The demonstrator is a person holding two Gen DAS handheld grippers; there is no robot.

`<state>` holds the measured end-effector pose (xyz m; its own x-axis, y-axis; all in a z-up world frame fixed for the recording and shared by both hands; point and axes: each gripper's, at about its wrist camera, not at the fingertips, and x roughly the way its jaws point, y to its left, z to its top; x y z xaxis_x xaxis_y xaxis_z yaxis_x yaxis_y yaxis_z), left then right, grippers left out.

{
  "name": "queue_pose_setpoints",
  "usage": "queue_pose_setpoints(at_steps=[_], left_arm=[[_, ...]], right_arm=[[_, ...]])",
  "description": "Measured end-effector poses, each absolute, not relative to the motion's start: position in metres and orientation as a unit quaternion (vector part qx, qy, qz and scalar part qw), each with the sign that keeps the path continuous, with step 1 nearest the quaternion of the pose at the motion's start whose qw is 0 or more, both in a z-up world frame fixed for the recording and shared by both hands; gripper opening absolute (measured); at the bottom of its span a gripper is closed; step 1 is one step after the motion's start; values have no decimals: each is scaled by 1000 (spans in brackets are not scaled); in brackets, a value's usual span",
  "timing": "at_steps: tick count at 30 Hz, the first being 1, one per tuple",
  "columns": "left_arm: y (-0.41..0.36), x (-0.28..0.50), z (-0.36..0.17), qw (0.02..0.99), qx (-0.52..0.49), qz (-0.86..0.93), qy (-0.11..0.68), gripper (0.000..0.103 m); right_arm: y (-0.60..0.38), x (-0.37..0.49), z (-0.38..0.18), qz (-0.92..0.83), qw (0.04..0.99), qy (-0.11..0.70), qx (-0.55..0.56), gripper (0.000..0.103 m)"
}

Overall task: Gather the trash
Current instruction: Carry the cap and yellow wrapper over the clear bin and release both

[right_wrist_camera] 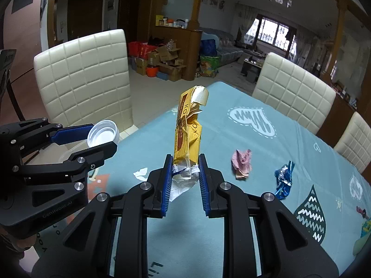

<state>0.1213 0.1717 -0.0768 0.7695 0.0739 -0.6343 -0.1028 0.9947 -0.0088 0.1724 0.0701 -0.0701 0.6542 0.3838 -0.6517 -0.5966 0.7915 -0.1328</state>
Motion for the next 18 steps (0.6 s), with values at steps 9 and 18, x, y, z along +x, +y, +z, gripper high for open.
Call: queue_pose_setpoints(at_steps=[9, 18], left_arm=[[219, 96, -79, 939, -46, 90, 329, 39], [267, 81, -85, 932, -62, 141, 329, 39]], right_arm=[[124, 152, -69, 309, 882, 301, -192, 25], [170, 139, -75, 342, 866, 295, -216, 25]])
